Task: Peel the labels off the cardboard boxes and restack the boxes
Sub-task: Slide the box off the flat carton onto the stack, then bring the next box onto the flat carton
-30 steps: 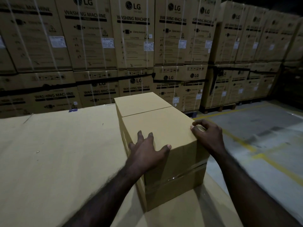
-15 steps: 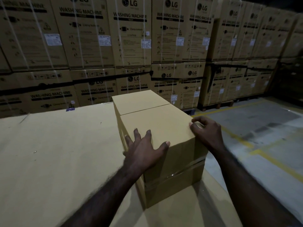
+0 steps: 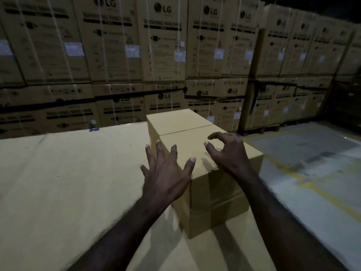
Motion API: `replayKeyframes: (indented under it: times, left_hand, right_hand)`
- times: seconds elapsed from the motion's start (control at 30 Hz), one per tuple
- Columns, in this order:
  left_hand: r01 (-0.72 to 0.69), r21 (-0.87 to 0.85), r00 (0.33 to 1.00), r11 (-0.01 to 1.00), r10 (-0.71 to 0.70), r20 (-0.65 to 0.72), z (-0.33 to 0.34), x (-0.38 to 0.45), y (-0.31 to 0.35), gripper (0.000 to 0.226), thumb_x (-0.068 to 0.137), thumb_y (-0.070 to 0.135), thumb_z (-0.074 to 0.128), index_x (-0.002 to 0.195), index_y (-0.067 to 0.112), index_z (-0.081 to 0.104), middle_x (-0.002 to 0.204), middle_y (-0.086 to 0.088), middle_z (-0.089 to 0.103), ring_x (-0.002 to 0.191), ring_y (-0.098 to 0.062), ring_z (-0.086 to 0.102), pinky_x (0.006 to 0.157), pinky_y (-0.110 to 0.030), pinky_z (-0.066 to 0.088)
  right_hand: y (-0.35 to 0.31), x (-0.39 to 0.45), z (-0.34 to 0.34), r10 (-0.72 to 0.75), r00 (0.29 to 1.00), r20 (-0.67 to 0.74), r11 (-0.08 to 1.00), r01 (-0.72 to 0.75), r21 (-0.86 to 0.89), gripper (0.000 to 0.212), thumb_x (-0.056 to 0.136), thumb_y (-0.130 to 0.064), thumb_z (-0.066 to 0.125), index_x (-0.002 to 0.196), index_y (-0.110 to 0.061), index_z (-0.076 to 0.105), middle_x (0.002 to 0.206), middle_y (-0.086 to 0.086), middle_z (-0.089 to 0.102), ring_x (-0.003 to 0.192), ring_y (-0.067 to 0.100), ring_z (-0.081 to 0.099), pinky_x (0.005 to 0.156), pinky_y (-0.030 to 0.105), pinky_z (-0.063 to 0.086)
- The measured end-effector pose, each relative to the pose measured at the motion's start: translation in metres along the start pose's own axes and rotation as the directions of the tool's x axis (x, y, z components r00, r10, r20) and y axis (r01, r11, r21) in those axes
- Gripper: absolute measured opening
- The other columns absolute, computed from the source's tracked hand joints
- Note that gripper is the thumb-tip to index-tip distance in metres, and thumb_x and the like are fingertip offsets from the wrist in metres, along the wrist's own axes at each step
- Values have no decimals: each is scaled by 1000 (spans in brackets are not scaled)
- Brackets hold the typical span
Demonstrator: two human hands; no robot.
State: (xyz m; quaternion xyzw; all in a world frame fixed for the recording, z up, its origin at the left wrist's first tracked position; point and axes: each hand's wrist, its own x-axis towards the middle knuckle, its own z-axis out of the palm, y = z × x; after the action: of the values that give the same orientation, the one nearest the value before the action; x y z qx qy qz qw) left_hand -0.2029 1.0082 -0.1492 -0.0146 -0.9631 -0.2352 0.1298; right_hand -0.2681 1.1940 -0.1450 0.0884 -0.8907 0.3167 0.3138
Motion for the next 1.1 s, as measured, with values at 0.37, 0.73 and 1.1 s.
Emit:
replayKeyframes:
  times: [0.37,0.73,1.1]
  left_hand:
    - [91,68,977,994,-76,-200,-150,-87,-174,74,91,70,19,153,30,17,163,-2,-9,147,-23,-20,117,-57,9]
    - [305,192,912,933,-228,-341,-292,-180,-342,71,93,66,24,152,28,19,163,-3,-5,148,-26,-15,118,-54,9]
    - [501,249,826,829,-373,-422,-347,-204,-451,70,95,63,27,153,27,17,163,-4,-3,148,-29,-9,117,-55,10]
  right_hand:
    - [-221,-48,77,-155,987,30,977,149,154,27,85,-33,68,109,-21,70,109,7,68,108,20,57,87,28,42]
    - [-439,-119,179,-332,938,104,876,265,403,22,85,-37,68,103,-25,71,110,2,69,109,17,58,86,29,45]
    - [-552,-139,272,-458,869,187,773,286,566,21,84,-38,67,102,-27,70,105,0,69,107,13,58,86,31,47]
